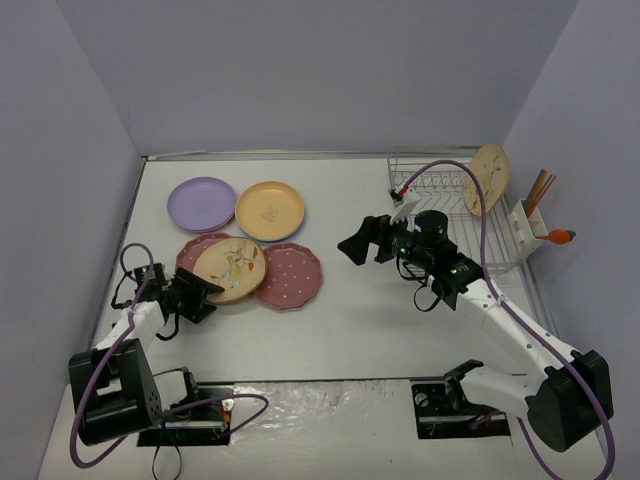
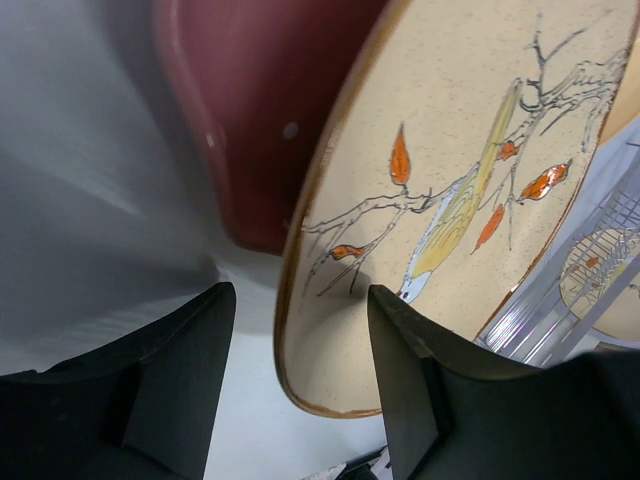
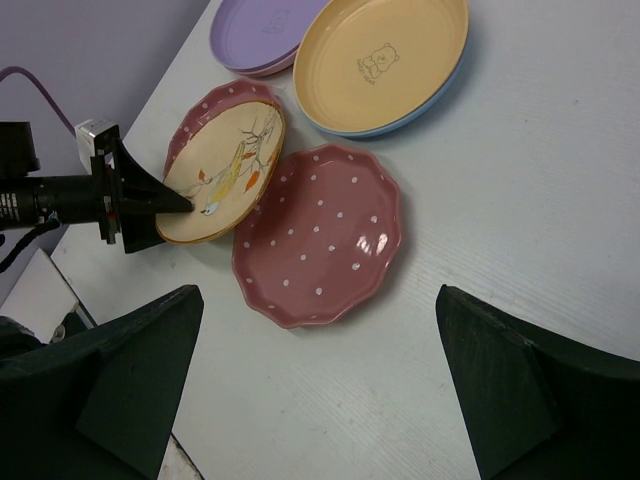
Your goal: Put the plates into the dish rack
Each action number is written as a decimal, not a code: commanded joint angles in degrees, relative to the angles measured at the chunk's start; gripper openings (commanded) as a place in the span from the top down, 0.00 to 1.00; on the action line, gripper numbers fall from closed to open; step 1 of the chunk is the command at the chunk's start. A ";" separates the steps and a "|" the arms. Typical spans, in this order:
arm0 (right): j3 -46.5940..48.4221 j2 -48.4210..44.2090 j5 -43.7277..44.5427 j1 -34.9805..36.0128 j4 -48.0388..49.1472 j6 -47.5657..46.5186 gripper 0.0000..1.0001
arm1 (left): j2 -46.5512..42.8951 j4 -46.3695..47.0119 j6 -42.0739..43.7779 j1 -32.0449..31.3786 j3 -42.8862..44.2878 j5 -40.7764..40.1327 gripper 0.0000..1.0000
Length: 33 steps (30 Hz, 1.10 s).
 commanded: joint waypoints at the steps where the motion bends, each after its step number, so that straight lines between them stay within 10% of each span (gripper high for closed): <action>1: 0.09 0.30 -1.26 0.76 6.00 -1.06 0.00 | 0.55 9.27 -1.09 -0.94 0.65 2.79 0.52; 15: 0.54 0.21 -0.47 2.01 5.11 -1.15 0.00 | -3.84 9.03 -2.54 -1.55 0.01 4.46 0.95; 33: 9.79 8.72 -1.18 6.98 5.40 8.96 0.00 | -16.64 9.03 -5.83 -2.27 11.49 12.17 1.00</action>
